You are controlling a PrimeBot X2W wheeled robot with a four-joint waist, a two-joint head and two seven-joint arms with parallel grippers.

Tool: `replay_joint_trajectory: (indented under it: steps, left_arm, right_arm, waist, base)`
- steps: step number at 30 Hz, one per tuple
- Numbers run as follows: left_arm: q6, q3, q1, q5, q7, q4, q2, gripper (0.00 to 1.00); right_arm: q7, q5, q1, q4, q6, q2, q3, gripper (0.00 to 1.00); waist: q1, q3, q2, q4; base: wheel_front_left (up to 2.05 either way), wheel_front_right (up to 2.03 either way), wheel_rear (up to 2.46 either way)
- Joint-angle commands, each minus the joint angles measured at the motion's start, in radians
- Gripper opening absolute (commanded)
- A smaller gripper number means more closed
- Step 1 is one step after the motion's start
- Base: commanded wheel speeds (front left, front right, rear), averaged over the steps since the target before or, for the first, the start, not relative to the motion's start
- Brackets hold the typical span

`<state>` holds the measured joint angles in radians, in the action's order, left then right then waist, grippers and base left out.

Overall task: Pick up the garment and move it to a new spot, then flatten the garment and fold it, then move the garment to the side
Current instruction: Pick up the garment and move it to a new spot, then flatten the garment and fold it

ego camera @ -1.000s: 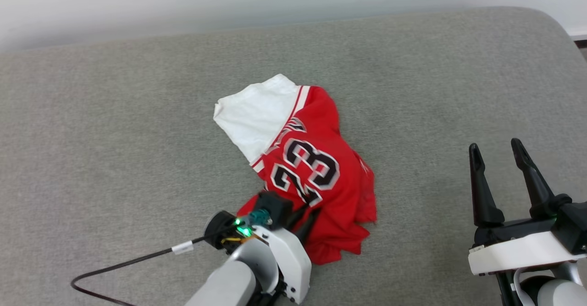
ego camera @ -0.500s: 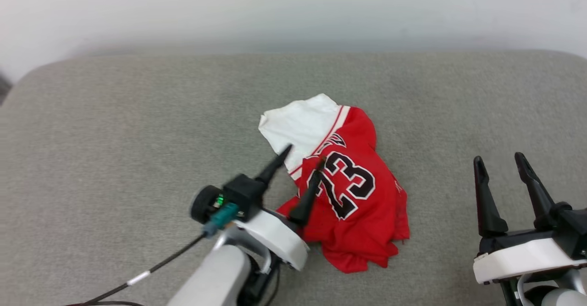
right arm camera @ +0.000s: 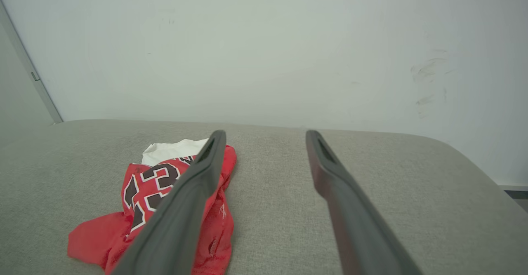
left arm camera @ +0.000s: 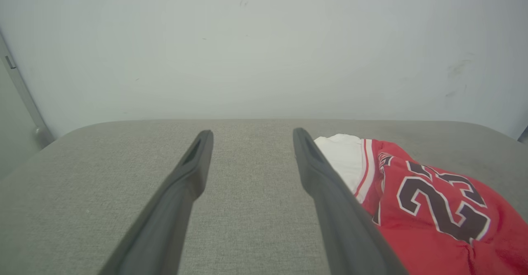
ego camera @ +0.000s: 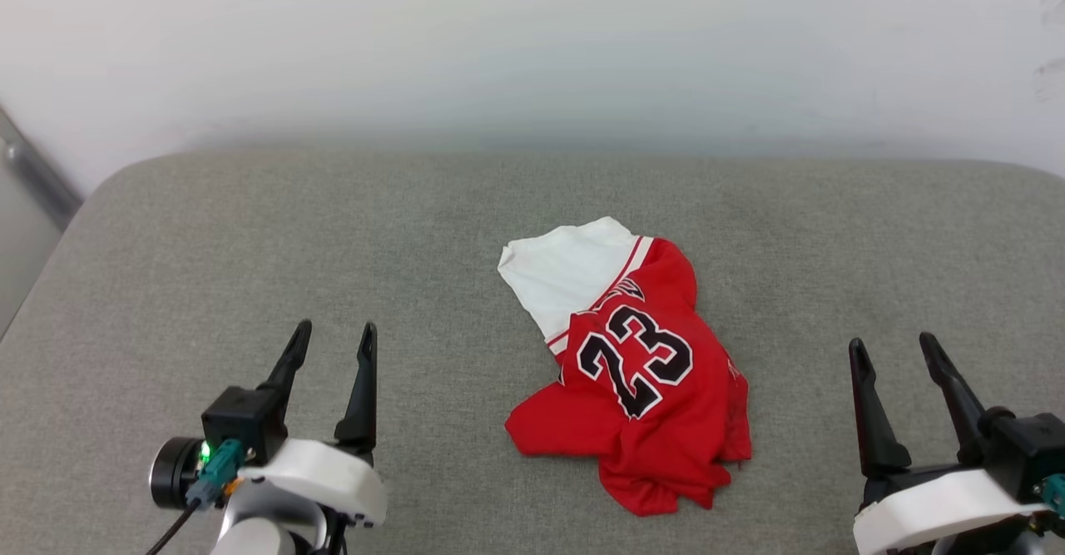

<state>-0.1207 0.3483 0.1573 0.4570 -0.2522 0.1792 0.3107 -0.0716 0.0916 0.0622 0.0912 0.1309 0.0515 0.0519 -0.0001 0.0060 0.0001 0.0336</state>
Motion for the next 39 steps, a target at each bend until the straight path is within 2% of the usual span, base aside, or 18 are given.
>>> replay_joint_trajectory:
  steps: [1, 18, 23, 26, 27, 30, 34, 39]
  left_arm:
    - [-0.010, -0.001, -0.023, -0.001, 0.007, -0.016, 0.010, 1.00]
    - [-0.026, 0.017, -0.051, 0.001, 0.038, -0.068, 0.031, 1.00]
    - [-0.023, 0.041, 0.016, -0.020, 0.108, -0.068, 0.043, 1.00]
    - [0.009, 0.083, 0.099, -0.028, 0.189, -0.074, 0.033, 1.00]
    - [0.039, 0.113, 0.161, -0.021, 0.254, -0.065, 0.024, 1.00]
    - [0.087, 0.164, 0.243, -0.011, 0.377, -0.029, 0.010, 1.00]
    - [0.151, 0.228, 0.302, 0.027, 0.539, 0.034, -0.007, 1.00]
    - [0.202, 0.291, 0.331, 0.079, 0.710, 0.120, -0.025, 1.00]
  right_arm:
    - [0.003, 0.003, 0.016, -0.003, 0.000, -0.002, -0.003, 1.00]
    - [0.006, 0.004, 0.005, -0.008, 0.000, -0.002, -0.002, 1.00]
    - [0.004, 0.009, -0.001, -0.001, 0.000, -0.002, 0.004, 1.00]
    - [0.007, 0.001, -0.013, 0.007, 0.000, -0.002, 0.005, 1.00]
    - [0.008, -0.003, -0.025, 0.010, 0.000, -0.002, 0.003, 1.00]
    - [0.009, -0.012, -0.040, 0.014, 0.000, -0.002, -0.003, 1.00]
    - [0.011, -0.012, -0.051, 0.011, 0.000, -0.002, -0.011, 1.00]
    - [0.001, -0.004, -0.065, 0.004, 0.000, -0.002, -0.014, 1.00]
  waist:
    - [0.0001, -0.013, -0.0001, -0.003]
    - [0.0001, -0.016, -0.0001, -0.013]
    - [0.0001, 0.002, -0.0001, -0.007]
    - [0.0001, 0.032, -0.0001, -0.005]
    - [0.0001, 0.051, -0.0001, -0.010]
    - [0.0001, 0.080, -0.0001, -0.025]
    - [0.0001, 0.110, -0.0001, -0.054]
    - [0.0001, 0.149, -0.0001, -0.089]
  base:
    - [0.00, 0.00, 0.00]
    - [0.00, 0.00, 0.00]
    - [0.00, 0.00, 0.00]
    - [0.00, 0.00, 0.00]
    - [0.00, 0.00, 0.00]
    - [0.00, 0.00, 0.00]
    - [0.00, 0.00, 0.00]
    - [0.00, 0.00, 0.00]
